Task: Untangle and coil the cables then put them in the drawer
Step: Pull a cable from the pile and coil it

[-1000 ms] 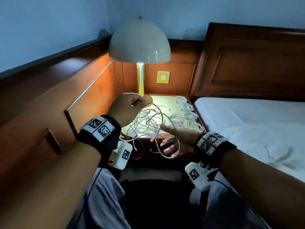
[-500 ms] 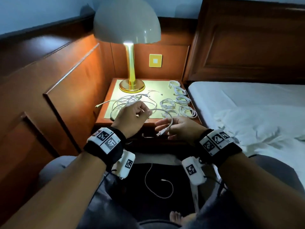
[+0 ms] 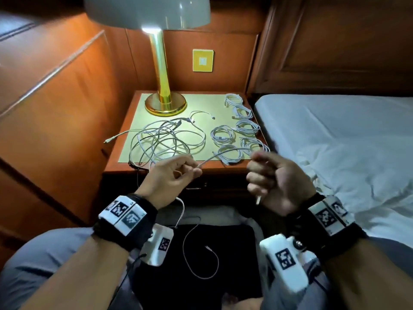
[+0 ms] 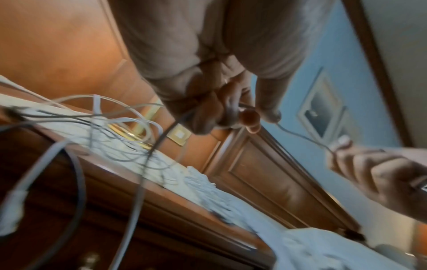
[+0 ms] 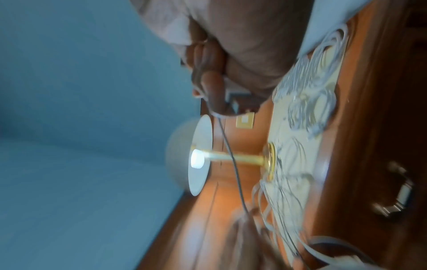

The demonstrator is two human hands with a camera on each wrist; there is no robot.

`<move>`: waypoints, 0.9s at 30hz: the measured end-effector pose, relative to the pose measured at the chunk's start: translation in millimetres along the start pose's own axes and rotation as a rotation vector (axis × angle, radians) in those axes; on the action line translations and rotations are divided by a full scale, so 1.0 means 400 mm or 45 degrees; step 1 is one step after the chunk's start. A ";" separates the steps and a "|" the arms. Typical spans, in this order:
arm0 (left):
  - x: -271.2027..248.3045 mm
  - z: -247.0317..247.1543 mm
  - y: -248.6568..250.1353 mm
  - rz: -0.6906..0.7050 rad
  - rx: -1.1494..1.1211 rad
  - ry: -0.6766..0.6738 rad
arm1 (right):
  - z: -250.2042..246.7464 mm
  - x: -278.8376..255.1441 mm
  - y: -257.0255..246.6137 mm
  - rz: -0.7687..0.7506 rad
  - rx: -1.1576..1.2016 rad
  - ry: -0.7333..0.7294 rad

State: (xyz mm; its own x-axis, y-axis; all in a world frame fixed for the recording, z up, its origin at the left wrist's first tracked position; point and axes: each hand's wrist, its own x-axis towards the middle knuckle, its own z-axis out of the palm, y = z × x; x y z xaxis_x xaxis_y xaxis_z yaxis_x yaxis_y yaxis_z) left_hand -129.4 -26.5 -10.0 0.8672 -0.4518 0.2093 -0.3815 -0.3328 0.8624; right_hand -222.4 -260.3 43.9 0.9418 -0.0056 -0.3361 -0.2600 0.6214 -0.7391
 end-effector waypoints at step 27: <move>-0.034 0.048 -0.022 -0.069 -0.040 -0.035 | -0.003 0.110 0.126 0.029 -0.944 -0.296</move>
State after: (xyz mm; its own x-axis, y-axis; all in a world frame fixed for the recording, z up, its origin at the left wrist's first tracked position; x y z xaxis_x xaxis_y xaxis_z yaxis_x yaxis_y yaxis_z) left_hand -144.2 -33.1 -29.2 0.8768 -0.4569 0.1495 -0.3237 -0.3311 0.8864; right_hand -194.4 -230.3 -8.8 0.9337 0.2160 -0.2855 -0.2775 -0.0674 -0.9584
